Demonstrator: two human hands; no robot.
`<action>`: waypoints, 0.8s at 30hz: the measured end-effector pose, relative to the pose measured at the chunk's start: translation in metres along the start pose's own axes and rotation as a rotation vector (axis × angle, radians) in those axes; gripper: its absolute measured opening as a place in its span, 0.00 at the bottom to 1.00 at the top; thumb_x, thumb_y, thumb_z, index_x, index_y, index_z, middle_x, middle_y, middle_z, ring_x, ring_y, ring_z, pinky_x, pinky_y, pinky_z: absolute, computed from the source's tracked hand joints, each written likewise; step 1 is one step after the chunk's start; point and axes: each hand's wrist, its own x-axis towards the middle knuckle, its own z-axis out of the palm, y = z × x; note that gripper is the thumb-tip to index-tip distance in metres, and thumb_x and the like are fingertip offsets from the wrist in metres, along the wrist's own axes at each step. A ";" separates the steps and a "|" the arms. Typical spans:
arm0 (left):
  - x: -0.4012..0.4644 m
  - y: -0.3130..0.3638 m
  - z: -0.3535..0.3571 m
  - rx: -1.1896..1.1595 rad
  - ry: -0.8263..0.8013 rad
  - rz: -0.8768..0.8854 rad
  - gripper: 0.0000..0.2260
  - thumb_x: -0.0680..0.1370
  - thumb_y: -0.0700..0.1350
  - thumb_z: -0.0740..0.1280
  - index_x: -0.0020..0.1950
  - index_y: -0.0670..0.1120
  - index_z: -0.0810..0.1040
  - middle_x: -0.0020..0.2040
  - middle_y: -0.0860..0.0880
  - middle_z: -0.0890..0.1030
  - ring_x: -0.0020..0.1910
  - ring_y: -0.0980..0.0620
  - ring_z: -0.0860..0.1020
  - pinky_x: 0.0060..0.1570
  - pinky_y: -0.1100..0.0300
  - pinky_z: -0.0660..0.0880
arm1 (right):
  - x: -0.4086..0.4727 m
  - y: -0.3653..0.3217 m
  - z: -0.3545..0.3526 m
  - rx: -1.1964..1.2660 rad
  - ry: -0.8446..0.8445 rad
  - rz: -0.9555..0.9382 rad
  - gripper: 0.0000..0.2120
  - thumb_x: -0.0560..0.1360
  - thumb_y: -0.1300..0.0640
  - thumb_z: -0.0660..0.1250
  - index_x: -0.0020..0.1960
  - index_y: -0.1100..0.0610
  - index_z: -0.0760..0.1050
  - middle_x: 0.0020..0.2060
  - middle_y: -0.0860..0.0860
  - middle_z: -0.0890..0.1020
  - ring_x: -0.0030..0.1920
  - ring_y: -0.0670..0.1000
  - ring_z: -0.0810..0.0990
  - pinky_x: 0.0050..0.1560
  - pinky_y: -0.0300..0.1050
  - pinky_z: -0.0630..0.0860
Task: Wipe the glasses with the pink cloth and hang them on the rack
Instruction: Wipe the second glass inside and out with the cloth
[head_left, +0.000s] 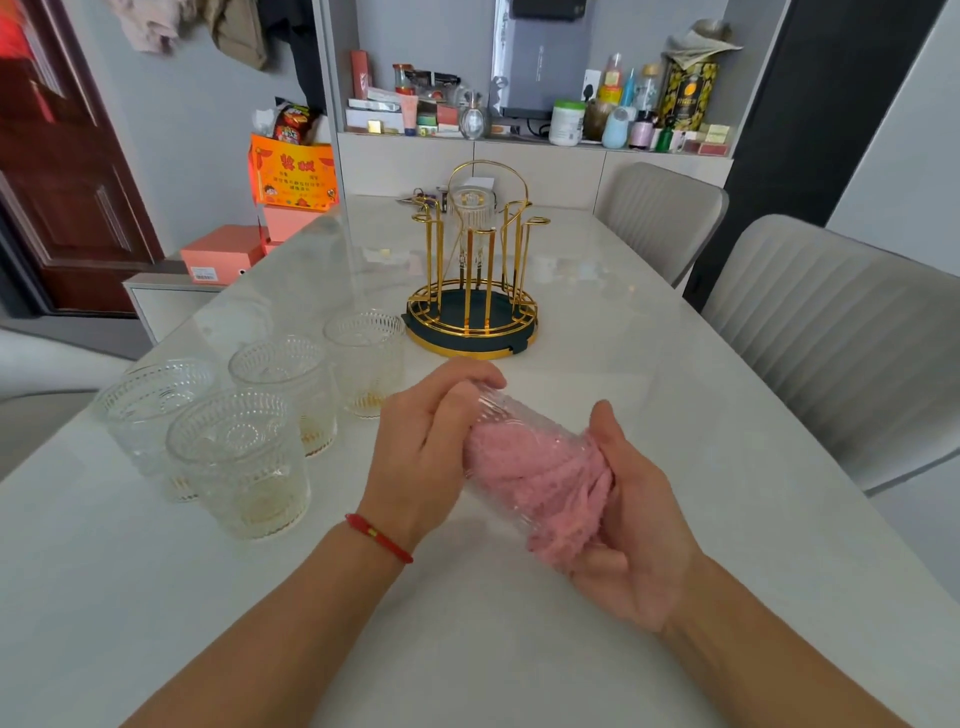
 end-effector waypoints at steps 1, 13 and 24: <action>0.000 -0.002 -0.002 0.036 -0.041 0.070 0.17 0.78 0.48 0.55 0.50 0.47 0.84 0.43 0.48 0.82 0.40 0.47 0.77 0.39 0.53 0.72 | 0.002 0.000 -0.003 0.066 -0.032 0.005 0.40 0.75 0.30 0.54 0.58 0.63 0.84 0.44 0.58 0.87 0.19 0.46 0.73 0.17 0.33 0.54; 0.006 0.006 0.002 -0.139 -0.038 -0.362 0.17 0.81 0.42 0.57 0.45 0.46 0.86 0.34 0.53 0.81 0.28 0.58 0.75 0.25 0.64 0.67 | 0.003 0.015 -0.002 -0.456 0.125 -0.119 0.37 0.66 0.23 0.60 0.37 0.57 0.83 0.31 0.70 0.74 0.23 0.50 0.73 0.21 0.37 0.62; 0.010 0.007 -0.010 -0.100 -0.364 -0.785 0.21 0.82 0.60 0.55 0.54 0.48 0.81 0.31 0.44 0.65 0.23 0.51 0.59 0.26 0.65 0.56 | 0.005 0.010 -0.019 -1.187 0.154 -0.411 0.45 0.66 0.16 0.49 0.34 0.57 0.79 0.25 0.48 0.81 0.27 0.48 0.78 0.33 0.41 0.75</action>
